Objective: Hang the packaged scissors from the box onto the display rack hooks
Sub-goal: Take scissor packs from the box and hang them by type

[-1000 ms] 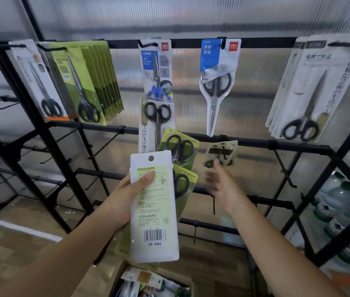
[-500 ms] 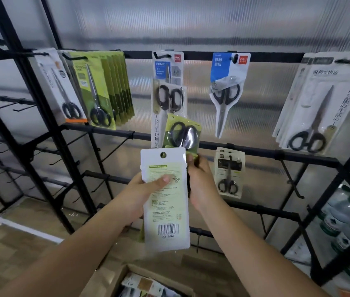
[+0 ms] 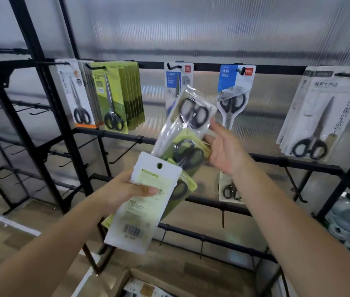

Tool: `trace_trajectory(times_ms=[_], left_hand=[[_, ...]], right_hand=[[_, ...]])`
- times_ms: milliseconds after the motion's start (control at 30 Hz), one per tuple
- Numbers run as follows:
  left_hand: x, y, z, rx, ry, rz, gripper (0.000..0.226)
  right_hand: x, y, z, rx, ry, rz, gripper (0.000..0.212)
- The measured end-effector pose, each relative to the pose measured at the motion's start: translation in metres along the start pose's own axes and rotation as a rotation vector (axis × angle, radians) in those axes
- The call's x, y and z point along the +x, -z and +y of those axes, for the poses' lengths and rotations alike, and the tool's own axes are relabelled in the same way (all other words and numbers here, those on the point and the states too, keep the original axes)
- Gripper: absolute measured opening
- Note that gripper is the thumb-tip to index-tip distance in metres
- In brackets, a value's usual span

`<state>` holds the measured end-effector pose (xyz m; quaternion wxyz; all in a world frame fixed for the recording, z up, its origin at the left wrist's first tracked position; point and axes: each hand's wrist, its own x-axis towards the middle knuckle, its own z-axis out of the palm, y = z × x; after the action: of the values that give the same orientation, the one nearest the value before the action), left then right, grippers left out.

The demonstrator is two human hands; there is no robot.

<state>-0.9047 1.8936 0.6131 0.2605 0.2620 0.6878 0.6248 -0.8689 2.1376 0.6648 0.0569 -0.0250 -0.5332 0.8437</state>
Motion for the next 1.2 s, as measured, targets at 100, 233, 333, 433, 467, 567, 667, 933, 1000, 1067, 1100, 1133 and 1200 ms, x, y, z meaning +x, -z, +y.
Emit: trace_trajectory(times_ms=[100, 233, 333, 433, 467, 567, 667, 933, 1000, 1067, 1100, 1133, 1200], left_hand=[[-0.007, 0.003, -0.001, 0.067, 0.019, -0.035, 0.035], [-0.011, 0.004, 0.0, 0.095, 0.011, -0.042, 0.033], [-0.012, 0.007, 0.002, 0.103, 0.01, -0.034, 0.035], [-0.015, 0.015, 0.005, 0.068, -0.005, -0.003, 0.033], [-0.016, 0.018, 0.005, 0.055, -0.011, 0.016, 0.033], [-0.017, 0.023, 0.006, 0.059, -0.016, 0.026, 0.035], [-0.018, 0.025, 0.007, 0.054, -0.014, 0.012, 0.028], [-0.013, 0.026, 0.005, -0.235, -0.056, 0.312, 0.017], [-0.008, 0.016, 0.007, -0.318, -0.068, 0.414, 0.016], [-0.001, 0.005, 0.01, -0.4, -0.062, 0.489, 0.018], [0.001, 0.001, 0.011, -0.443, -0.061, 0.524, 0.02], [0.003, -0.003, 0.013, -0.484, -0.068, 0.548, 0.021], [0.005, -0.01, 0.016, -0.544, -0.101, 0.539, 0.018]], right_hand=[[0.002, 0.005, -0.015, -0.224, -0.052, -0.013, 0.031], [0.002, 0.012, -0.009, -0.263, -0.018, 0.094, 0.015], [0.0, 0.014, 0.0, -0.176, -0.001, 0.172, 0.019], [-0.004, 0.021, 0.004, -0.067, 0.023, 0.227, 0.024], [-0.005, 0.024, 0.004, -0.028, 0.033, 0.244, 0.024], [-0.009, 0.027, 0.006, 0.03, 0.053, 0.273, 0.02], [-0.012, 0.03, 0.003, 0.109, 0.079, 0.35, 0.017], [-0.035, 0.026, 0.001, 0.562, 0.182, 0.409, 0.009], [-0.042, 0.014, 0.011, 0.632, 0.186, 0.344, 0.019], [-0.046, -0.001, 0.026, 0.623, 0.169, 0.287, 0.021], [-0.048, -0.008, 0.034, 0.605, 0.15, 0.268, 0.017], [-0.05, -0.016, 0.043, 0.592, 0.123, 0.258, 0.014], [-0.052, -0.028, 0.06, 0.596, 0.068, 0.261, 0.011]])
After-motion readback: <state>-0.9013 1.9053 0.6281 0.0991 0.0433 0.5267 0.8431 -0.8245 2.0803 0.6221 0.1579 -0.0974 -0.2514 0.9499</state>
